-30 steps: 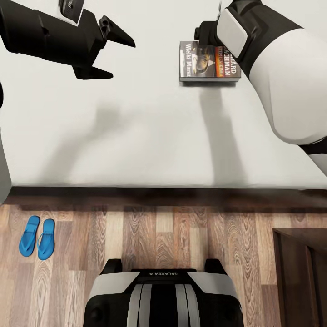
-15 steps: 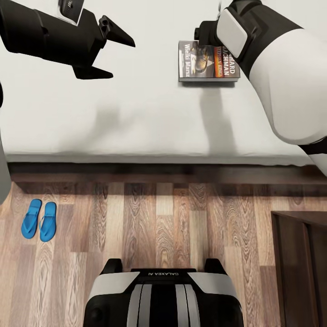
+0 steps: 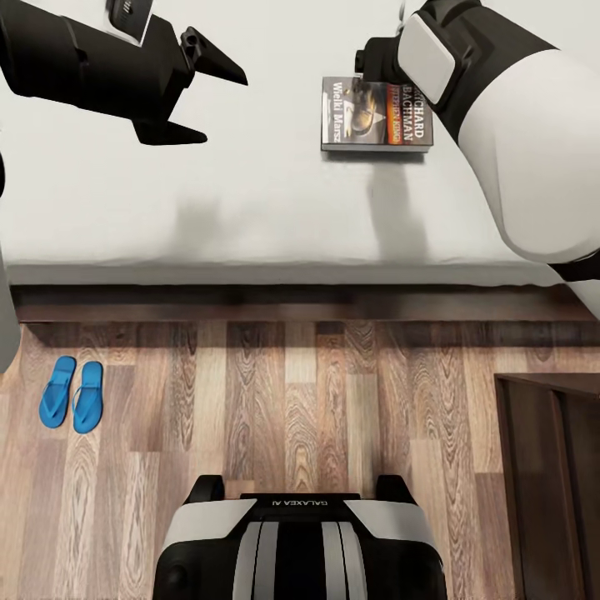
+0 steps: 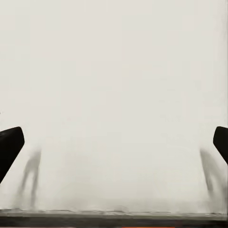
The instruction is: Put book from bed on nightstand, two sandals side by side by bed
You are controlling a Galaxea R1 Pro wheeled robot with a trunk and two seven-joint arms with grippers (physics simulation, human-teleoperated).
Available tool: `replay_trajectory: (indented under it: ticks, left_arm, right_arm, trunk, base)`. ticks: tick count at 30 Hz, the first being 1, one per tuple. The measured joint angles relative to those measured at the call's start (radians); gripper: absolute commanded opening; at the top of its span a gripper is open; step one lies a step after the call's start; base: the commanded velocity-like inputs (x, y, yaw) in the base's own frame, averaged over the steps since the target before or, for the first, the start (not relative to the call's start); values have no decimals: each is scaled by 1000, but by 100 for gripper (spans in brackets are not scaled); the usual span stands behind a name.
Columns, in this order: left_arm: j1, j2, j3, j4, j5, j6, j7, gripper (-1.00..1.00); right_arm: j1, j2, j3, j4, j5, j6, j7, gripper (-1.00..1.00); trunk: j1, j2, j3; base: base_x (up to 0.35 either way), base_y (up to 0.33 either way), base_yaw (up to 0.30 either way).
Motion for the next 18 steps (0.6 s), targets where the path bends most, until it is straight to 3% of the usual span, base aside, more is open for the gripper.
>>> replay_trajectory:
  ticks: [8,18]
  left_arm:
    - [0,-1,0,0,-1,0,0,100]
    - [-4,-1,5,0,0,-2,0,100]
  right_arm:
    - [0,0,0,0,0,0,0,100]
    - [0,0,0,0,1,0,0,100]
  trunk:
    - [0,0,0]
    - [0,0,0]
  base:
    - [-35,0,0]
    - [-223,0,0]
